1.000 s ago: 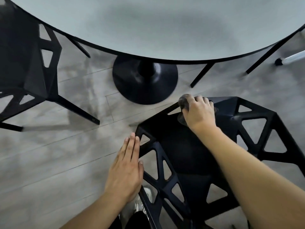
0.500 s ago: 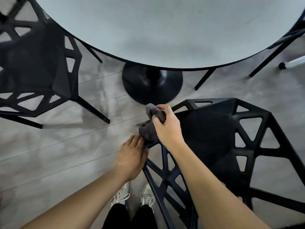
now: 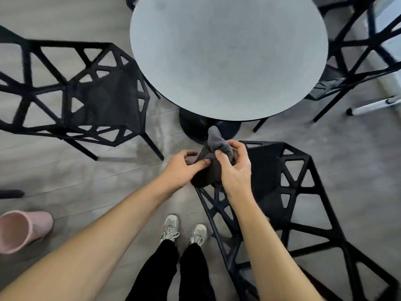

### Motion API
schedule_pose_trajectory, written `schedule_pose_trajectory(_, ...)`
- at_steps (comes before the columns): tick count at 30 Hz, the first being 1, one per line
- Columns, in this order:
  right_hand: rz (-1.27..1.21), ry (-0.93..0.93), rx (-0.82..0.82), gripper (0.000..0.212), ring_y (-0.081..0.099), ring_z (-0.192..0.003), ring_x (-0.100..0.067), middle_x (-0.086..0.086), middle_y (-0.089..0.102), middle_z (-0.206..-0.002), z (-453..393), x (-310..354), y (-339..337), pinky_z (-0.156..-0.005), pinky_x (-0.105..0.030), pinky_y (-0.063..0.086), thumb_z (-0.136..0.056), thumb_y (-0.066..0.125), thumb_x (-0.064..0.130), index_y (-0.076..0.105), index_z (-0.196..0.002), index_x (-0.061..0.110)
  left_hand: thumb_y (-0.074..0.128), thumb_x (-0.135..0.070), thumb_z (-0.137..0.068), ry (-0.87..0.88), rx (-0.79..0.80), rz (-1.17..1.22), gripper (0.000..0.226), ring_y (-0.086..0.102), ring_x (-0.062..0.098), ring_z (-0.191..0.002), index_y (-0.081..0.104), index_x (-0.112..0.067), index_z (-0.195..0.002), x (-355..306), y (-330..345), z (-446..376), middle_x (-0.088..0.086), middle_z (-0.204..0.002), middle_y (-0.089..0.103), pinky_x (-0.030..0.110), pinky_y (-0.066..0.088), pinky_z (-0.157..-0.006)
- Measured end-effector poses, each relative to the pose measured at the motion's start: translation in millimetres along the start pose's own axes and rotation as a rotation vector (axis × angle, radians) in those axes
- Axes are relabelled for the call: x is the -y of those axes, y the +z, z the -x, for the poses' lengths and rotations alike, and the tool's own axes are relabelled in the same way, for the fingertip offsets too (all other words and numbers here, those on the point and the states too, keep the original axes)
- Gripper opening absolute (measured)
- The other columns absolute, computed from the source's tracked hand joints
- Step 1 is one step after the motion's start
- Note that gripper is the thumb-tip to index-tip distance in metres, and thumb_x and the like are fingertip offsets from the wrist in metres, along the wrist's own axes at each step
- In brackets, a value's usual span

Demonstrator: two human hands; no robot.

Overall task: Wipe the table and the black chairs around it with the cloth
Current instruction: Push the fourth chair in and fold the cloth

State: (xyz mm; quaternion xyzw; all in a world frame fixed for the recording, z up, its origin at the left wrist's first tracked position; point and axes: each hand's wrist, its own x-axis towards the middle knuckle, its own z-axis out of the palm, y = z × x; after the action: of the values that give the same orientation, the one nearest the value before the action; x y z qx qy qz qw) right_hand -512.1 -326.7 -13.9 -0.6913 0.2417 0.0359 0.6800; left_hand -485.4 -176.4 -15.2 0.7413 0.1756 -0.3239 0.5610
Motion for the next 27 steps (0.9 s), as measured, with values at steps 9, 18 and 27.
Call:
schedule_pose_trajectory(9,0.014,-0.123,0.157,0.020,0.067,-0.096,-0.011,0.000,0.071,-0.103,49,109,-1,-0.086,-0.029,0.056,-0.095,0.060,0.013,0.068,-0.104,0.029,0.077,-0.009,-0.085,0.080,0.069,0.287,0.033,0.072,0.027,-0.098,0.067,-0.003,-0.116,-76,-29,99,0.017,-0.108,0.073,0.039,0.061,-0.080)
schedule_pose_trajectory(18,-0.030,-0.157,0.056,0.010,0.071,-0.092,-0.019,-0.005,0.075,-0.093,68,161,13,-0.085,-0.039,0.059,-0.100,0.061,0.017,0.068,-0.101,0.024,0.069,-0.015,-0.094,0.287,-0.254,0.379,0.009,0.071,0.014,-0.079,0.066,-0.008,-0.098,-111,-70,148,0.010,-0.093,0.071,0.030,0.061,-0.069)
schedule_pose_trajectory(27,-0.252,-0.103,-0.051,0.011,0.067,-0.087,-0.015,0.001,0.073,-0.088,64,212,78,-0.081,-0.033,0.055,-0.102,0.054,0.014,0.064,-0.098,0.017,0.078,-0.012,-0.082,0.169,-0.033,-0.012,0.036,0.065,0.015,-0.094,0.063,-0.012,-0.115,-126,-166,144,0.005,-0.109,0.067,0.042,0.057,-0.091)
